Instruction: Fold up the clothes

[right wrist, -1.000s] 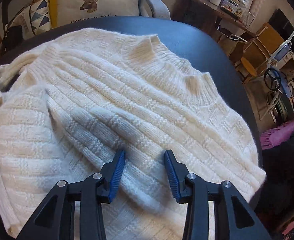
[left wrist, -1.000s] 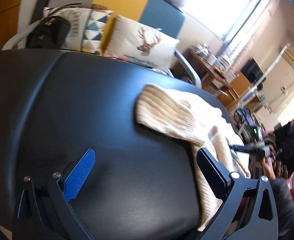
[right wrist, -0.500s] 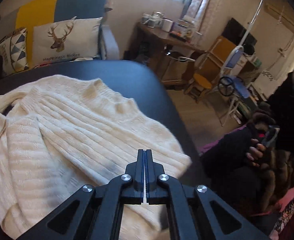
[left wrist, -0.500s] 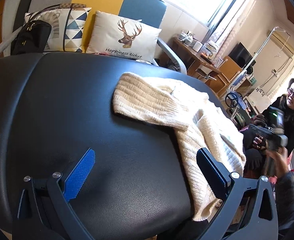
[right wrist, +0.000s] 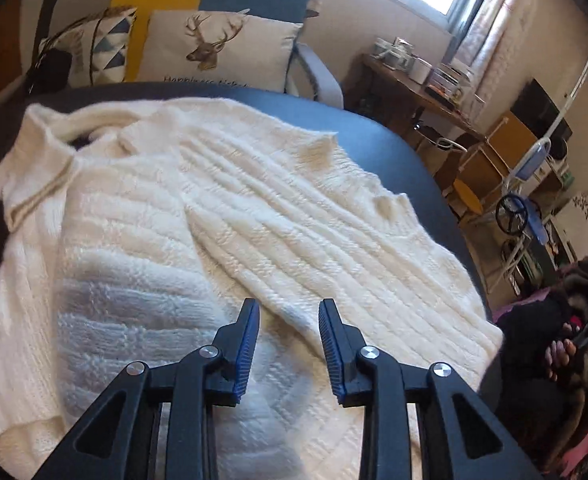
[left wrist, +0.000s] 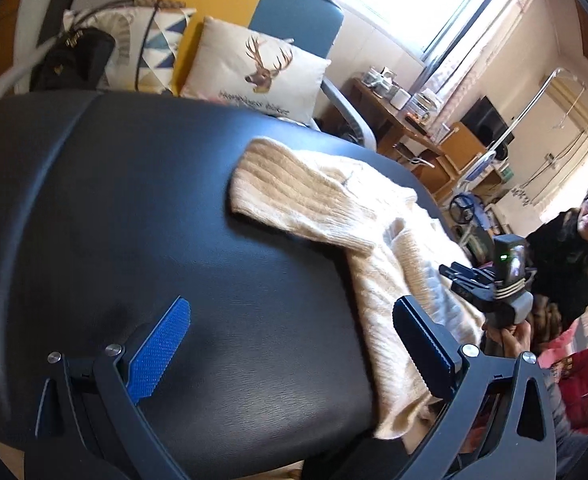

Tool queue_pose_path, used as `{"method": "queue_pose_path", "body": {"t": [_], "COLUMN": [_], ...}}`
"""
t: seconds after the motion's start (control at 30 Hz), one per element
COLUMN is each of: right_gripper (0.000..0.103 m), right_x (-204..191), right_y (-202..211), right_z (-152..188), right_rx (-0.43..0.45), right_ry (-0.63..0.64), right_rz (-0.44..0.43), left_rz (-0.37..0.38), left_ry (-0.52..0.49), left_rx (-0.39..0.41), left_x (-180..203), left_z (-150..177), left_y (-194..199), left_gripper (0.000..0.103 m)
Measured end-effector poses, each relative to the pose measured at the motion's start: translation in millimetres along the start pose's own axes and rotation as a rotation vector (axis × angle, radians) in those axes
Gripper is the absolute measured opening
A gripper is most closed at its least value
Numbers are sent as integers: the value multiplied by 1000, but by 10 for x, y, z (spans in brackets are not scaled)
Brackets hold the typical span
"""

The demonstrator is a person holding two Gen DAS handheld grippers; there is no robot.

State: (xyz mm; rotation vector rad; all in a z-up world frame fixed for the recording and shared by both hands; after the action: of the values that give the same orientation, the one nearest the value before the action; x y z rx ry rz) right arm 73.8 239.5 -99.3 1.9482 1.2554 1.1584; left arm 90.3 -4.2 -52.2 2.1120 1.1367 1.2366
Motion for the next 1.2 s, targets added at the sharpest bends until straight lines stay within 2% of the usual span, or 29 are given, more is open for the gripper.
{"method": "queue_pose_path", "body": {"t": [0.07,0.23,0.3,0.37,0.43,0.5,0.57,0.67,0.77,0.83,0.87,0.93,1.0,1.1,1.2], "right_gripper": [31,30,22,7,6,6,6,6,7,11,23,26,26,31,31], "right_x": [-118,-93,11,120,314,593,897,1333,1693,1767,1802,1896,1871,1581,1263], "right_y": [-97,-297,-350,-383,-286,-67,209,757,1134,1173,1158,1142,1184,947,518], "right_z": [-6,-132,-159,-170,-157,-111,7,336,843,1174,1309,1465,1390,989,431], "right_rx": [15,32,9,-12,5,38,68,96,62,1,-18,-26,45,139,116], "right_ry": [58,90,62,33,-33,-119,-198,-280,-361,-381,-396,-449,-471,-479,-460], "right_rz": [90,196,190,181,161,179,204,296,370,386,381,351,299,6,-270], "left_rz": [-23,-44,-32,-20,-13,-7,0,11,25,32,38,56,43,0,-30], "left_ry": [1,47,64,71,64,44,25,4,0,11,17,22,-20,-108,-179], "left_rx": [-9,-31,-33,-33,-35,-35,-34,-28,-30,-48,-57,-68,-59,-22,12], "left_x": [-65,-215,-227,-206,-165,-110,-57,-1,32,40,49,88,177,336,490], "left_z": [15,-20,-41,-54,-59,-60,-64,-85,-97,-116,-130,-171,-236,-395,-604], "left_y": [-2,-77,-96,-110,-119,-121,-120,-125,-171,-257,-289,-338,-365,-395,-438], "left_gripper": [103,103,103,103,103,103,103,103,103,103,103,103,103,103,103]}}
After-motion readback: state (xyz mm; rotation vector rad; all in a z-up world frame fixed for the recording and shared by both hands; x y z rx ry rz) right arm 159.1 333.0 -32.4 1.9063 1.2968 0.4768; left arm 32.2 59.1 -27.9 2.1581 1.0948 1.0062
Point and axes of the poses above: each gripper's, at about its wrist camera, not at the fingertips, and y roughly against the way its jaws point, x to its right, z to its underside, the point moved 4 cm from there along -y, roughly the way its jaws point, and after that the axes turned 9 degrees about y, right-handed, at the moved point
